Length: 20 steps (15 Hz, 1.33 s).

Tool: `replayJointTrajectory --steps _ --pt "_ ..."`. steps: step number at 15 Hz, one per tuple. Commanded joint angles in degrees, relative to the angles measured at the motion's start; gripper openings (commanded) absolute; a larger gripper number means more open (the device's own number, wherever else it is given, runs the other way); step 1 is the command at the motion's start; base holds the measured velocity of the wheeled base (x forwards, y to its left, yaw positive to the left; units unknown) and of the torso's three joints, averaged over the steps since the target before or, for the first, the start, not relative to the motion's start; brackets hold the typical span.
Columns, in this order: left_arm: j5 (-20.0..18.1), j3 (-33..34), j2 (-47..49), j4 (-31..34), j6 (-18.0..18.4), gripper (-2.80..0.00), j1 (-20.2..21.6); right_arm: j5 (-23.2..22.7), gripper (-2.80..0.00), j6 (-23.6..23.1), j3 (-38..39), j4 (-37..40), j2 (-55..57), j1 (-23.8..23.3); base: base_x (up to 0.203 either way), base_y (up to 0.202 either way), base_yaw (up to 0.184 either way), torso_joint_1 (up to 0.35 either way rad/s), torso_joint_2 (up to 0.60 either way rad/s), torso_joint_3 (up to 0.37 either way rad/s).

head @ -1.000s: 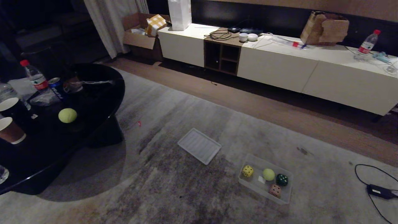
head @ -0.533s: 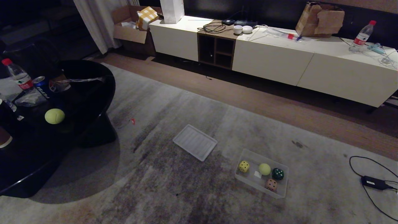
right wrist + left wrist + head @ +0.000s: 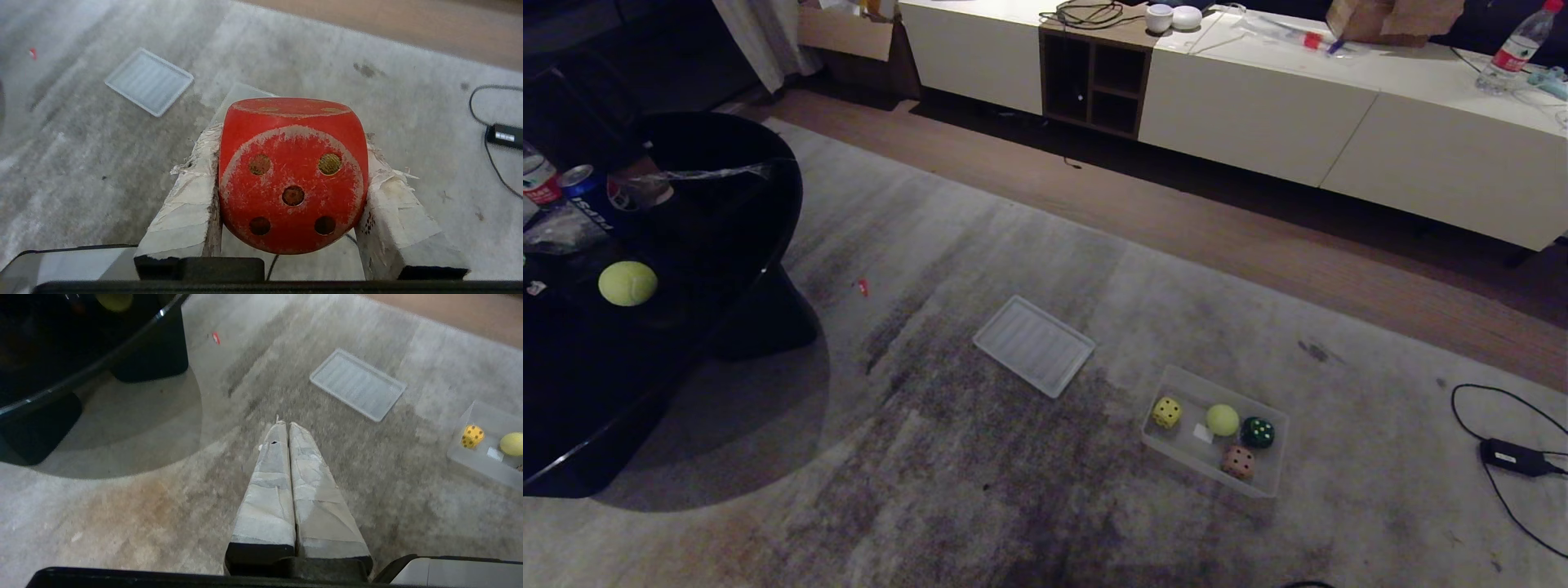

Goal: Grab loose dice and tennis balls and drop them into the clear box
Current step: Put the toys in the box

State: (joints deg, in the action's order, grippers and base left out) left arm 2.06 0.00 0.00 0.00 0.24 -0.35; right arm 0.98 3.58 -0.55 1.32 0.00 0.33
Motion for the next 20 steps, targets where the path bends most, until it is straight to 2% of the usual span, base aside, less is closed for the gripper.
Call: replayJointTrajectory --steps 1,20 --pt "0.05 0.09 0.09 0.0 0.02 -2.8 0.0 -0.01 -2.8 0.02 0.02 0.0 0.08 0.02 0.0 0.0 0.0 0.002 0.0 -0.197" --pt "0.14 0.09 0.09 0.0 -0.51 -2.8 0.0 -0.01 -2.8 0.02 -0.02 0.0 0.01 0.02 0.0 0.0 0.0 0.003 0.0 -0.196"
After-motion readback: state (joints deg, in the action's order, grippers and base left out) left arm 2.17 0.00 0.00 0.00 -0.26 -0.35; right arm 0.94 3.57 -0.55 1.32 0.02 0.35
